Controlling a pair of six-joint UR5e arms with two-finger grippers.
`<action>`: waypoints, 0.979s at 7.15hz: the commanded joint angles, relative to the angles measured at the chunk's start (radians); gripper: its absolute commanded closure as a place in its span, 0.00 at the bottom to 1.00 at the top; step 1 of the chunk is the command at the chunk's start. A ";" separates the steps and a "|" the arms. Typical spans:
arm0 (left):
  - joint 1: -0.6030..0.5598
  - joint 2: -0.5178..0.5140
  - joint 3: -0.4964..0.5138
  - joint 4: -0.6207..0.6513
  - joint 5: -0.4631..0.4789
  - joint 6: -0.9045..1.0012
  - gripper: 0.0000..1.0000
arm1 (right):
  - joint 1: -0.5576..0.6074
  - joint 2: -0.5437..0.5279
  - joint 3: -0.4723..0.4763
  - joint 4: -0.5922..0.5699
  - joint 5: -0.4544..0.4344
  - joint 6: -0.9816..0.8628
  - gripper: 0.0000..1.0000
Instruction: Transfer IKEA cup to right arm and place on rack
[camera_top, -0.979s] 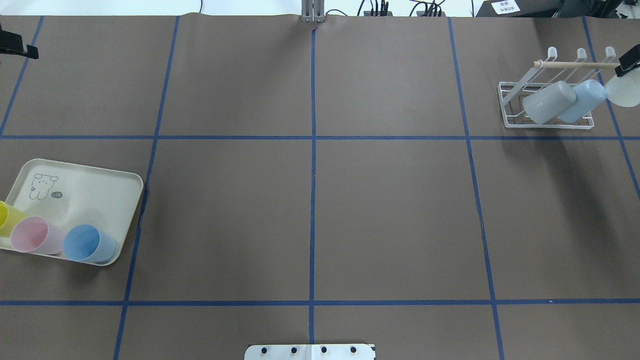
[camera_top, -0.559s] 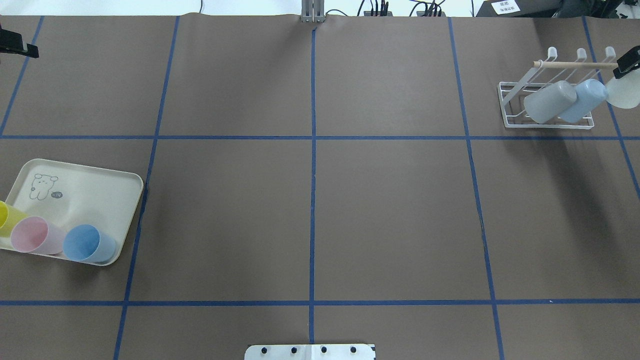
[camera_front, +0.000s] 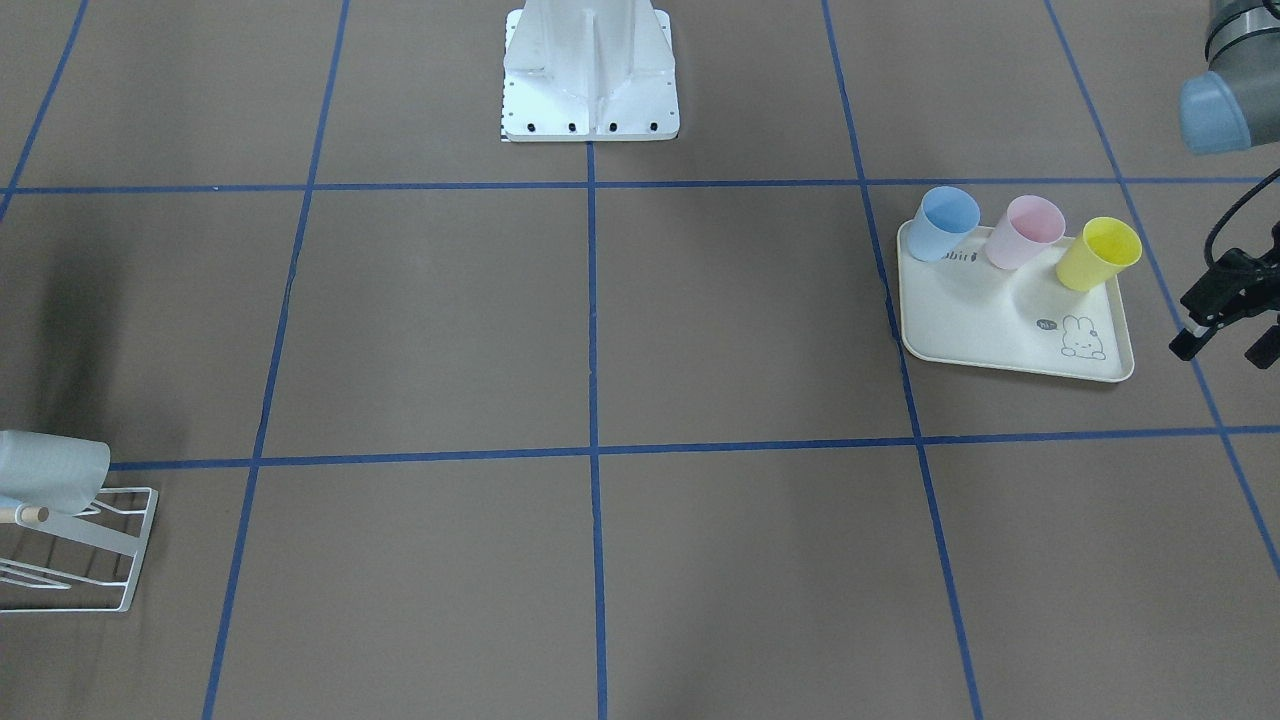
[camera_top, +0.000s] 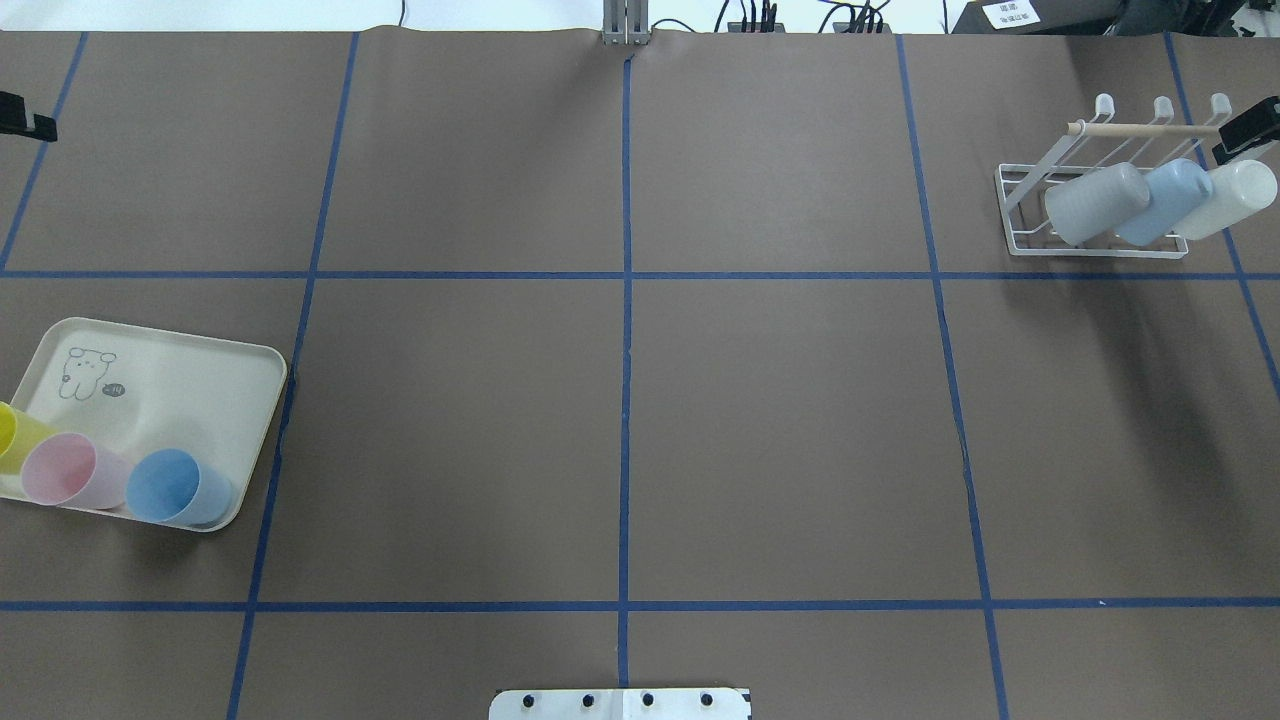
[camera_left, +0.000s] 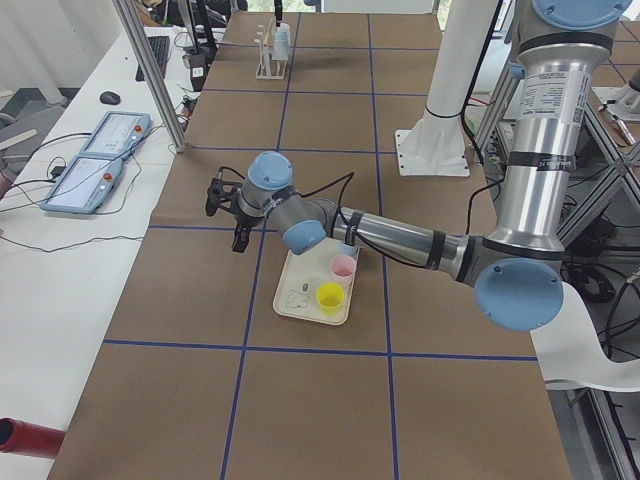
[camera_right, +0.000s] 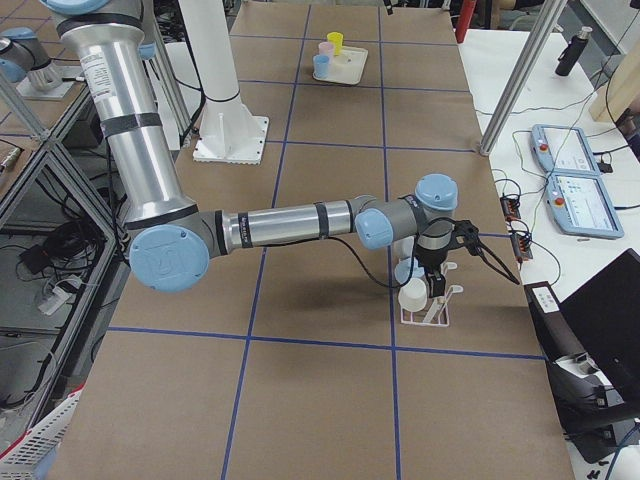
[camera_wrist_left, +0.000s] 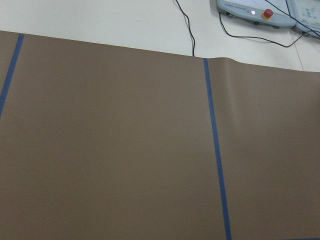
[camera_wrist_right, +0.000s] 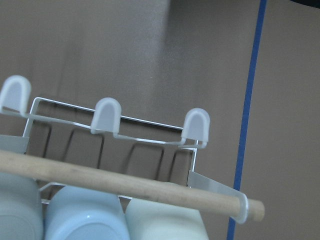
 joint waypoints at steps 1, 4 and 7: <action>0.003 0.111 -0.005 0.003 0.022 0.144 0.00 | -0.001 0.017 0.002 0.026 0.003 0.041 0.00; 0.014 0.295 0.001 0.005 0.036 0.289 0.05 | -0.013 0.026 0.070 0.027 0.011 0.185 0.00; 0.034 0.318 0.021 0.048 -0.097 0.292 0.07 | -0.051 0.026 0.142 0.026 0.014 0.285 0.00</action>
